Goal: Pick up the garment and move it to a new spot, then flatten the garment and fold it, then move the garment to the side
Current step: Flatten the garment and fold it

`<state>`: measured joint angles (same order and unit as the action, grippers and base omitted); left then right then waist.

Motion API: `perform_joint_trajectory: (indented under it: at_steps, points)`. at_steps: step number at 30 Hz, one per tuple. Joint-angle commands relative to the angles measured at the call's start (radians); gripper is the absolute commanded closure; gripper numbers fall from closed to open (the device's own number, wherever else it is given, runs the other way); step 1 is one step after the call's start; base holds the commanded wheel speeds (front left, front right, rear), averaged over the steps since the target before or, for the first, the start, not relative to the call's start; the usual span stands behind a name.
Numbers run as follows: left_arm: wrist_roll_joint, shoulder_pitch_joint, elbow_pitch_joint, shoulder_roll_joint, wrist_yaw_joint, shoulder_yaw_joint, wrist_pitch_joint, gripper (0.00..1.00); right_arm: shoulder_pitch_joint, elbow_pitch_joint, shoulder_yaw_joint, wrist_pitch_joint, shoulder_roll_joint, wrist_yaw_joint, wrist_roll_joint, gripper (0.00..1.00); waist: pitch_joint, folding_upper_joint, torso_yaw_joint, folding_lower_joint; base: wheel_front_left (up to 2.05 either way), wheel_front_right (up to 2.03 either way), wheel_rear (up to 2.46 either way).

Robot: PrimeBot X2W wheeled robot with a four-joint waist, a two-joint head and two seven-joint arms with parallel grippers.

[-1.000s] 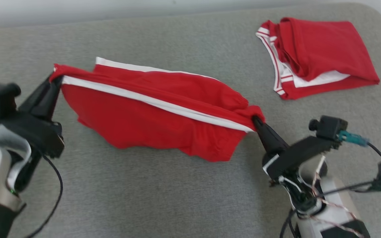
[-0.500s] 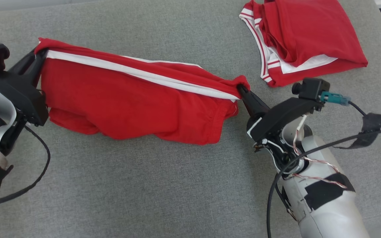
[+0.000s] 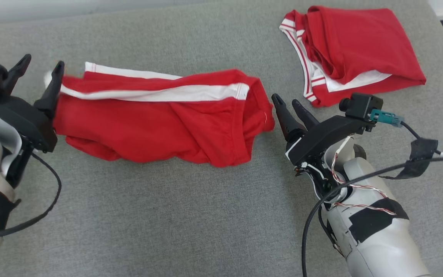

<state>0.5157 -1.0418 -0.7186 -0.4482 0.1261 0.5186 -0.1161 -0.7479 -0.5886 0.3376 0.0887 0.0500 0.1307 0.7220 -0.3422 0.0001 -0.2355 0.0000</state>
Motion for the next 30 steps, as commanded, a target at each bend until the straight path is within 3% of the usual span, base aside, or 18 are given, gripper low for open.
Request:
perform_joint_trajectory:
  at_steps: [1,9,16,30]
  points:
    - [0.011,0.027,-0.008,0.003,0.001,0.001,-0.023,0.0,0.021,0.01,-0.004,-0.015,0.001,0.0,-0.013,0.0,0.027,-0.0001,0.009,0.0,0.0,0.0,0.0]
    - [0.046,0.087,0.004,0.019,0.002,0.004,-0.092,0.0,0.107,0.096,-0.027,-0.056,0.001,0.0,-0.091,0.0,0.09,-0.0001,0.022,0.0,0.0,0.0,0.0]
    - [0.066,0.174,0.083,0.01,-0.041,-0.032,-0.131,0.0,0.211,0.209,-0.051,-0.102,0.026,0.0,-0.181,0.0,0.129,-0.0001,0.027,0.0,0.0,0.0,0.0]
    - [0.044,0.477,0.433,0.036,-0.207,-0.122,-0.149,0.0,0.498,0.499,-0.159,-0.228,0.037,0.0,-0.43,0.0,0.191,-0.0001,0.059,0.0,0.0,0.0,0.0]
